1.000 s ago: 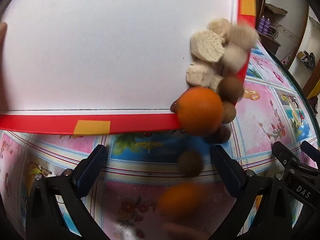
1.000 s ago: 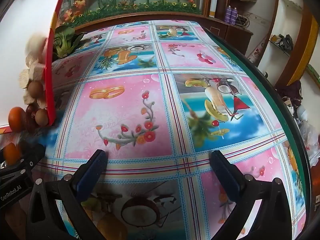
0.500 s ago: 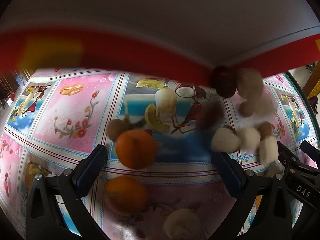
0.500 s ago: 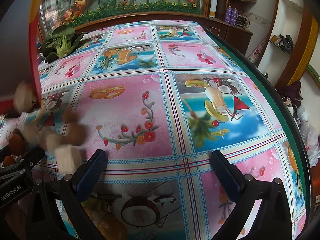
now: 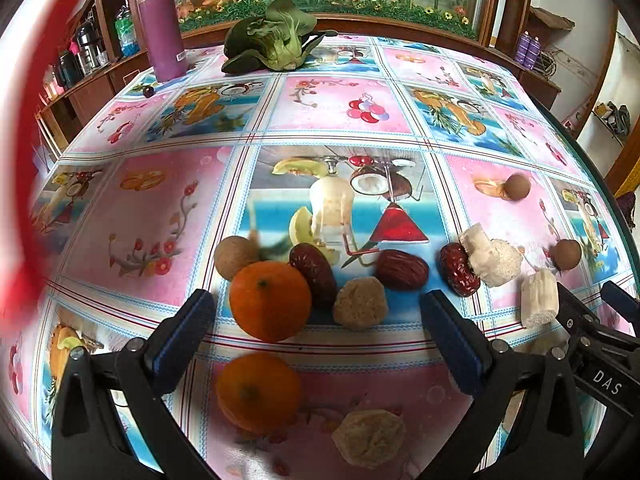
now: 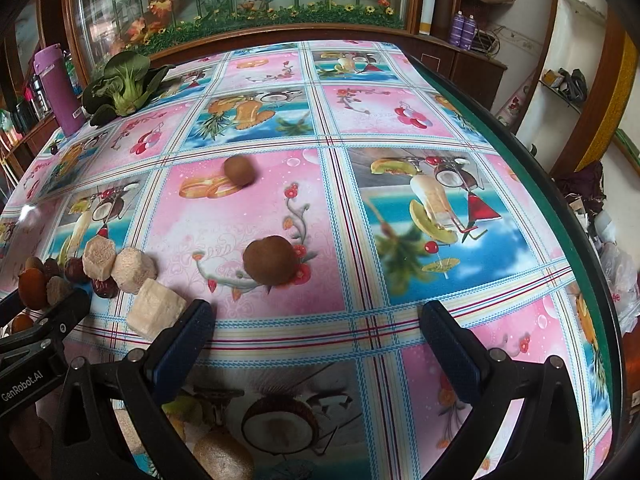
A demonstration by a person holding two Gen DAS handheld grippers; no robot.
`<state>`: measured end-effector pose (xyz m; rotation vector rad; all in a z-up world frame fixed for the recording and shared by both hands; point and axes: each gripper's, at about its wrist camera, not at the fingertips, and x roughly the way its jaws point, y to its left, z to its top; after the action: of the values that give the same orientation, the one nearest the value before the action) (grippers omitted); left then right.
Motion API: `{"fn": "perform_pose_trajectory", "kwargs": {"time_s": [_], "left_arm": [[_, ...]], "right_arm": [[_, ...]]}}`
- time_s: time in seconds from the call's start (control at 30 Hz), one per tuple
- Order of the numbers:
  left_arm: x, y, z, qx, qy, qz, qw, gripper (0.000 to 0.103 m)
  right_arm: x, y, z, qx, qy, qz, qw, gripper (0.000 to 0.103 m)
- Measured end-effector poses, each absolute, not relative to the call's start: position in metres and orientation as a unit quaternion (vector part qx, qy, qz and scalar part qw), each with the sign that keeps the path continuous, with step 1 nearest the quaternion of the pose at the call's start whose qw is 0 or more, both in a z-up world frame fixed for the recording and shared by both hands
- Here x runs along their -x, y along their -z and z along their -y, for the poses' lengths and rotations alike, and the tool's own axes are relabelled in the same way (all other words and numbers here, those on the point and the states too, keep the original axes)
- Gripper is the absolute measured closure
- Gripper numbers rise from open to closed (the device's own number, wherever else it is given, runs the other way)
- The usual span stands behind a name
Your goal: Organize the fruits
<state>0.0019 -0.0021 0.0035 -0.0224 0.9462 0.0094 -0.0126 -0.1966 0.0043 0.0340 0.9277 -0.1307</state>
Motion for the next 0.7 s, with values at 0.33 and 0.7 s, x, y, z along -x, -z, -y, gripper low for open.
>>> {"fn": "perform_pose_trajectory", "kwargs": {"time_s": [0.33,0.7], "left_arm": [[-0.0020,-0.0039,0.0025,0.011,-0.005,-0.455,0.890,0.000],[-0.0022,-0.0040,0.0021,0.011,-0.005,-0.456,0.890,0.000]], "right_arm": [[0.0125,-0.0043,0.1968,-0.017,0.063,-0.447,0.892,0.000],[0.0122,-0.0043,0.1969,-0.017,0.062,-0.447,0.892,0.000]]}}
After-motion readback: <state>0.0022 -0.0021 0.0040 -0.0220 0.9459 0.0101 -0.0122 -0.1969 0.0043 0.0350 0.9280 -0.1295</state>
